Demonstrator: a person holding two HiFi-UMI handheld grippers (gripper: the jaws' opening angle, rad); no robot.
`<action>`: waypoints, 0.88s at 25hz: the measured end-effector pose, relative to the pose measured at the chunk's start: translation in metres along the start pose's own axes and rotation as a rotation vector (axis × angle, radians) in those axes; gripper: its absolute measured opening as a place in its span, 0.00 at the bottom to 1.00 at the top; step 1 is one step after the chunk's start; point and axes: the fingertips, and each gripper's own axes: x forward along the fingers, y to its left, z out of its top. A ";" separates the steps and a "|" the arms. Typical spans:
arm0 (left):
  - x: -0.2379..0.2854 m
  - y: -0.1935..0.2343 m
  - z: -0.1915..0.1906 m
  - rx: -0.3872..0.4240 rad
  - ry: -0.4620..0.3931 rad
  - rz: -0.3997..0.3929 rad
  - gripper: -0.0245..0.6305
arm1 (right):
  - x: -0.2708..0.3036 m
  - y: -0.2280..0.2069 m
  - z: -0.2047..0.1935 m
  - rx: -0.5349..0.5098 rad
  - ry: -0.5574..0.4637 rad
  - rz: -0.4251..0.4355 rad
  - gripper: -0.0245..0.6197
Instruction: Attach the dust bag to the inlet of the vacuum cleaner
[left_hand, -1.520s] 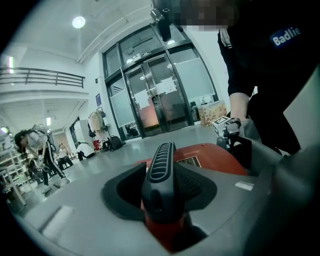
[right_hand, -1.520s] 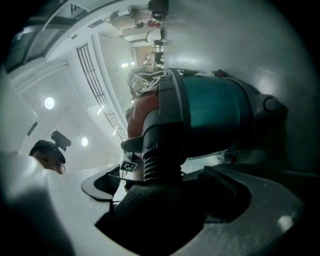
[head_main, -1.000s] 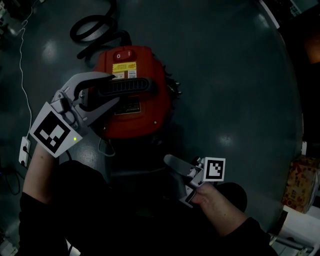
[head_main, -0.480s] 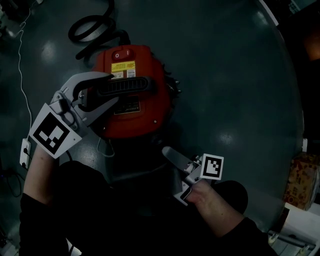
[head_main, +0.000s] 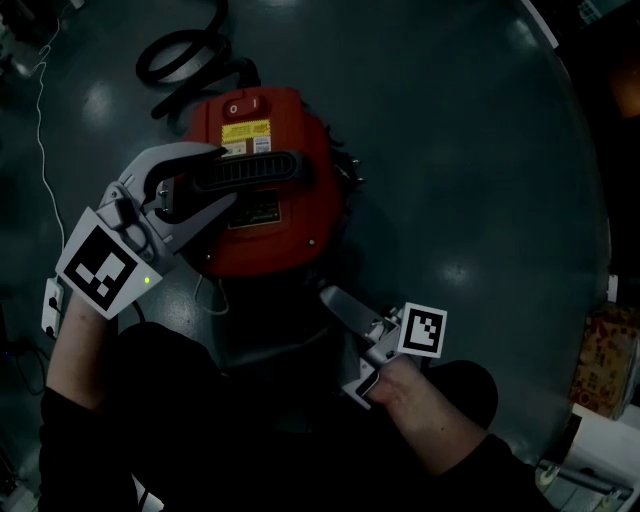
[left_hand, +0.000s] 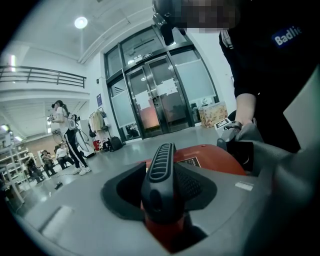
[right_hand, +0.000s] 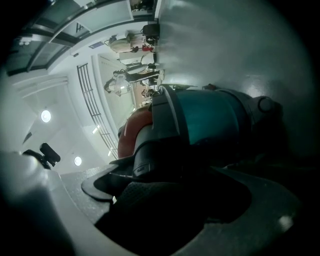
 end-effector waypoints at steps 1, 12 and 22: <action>0.000 0.000 0.000 -0.002 0.000 0.001 0.28 | -0.001 -0.001 0.002 -0.001 -0.003 0.000 0.85; 0.000 0.000 -0.001 0.020 0.005 -0.001 0.27 | 0.000 0.002 -0.007 -0.029 0.126 0.025 0.85; 0.000 0.000 0.000 0.021 0.015 0.001 0.27 | -0.010 0.005 -0.024 -0.092 0.322 0.010 0.86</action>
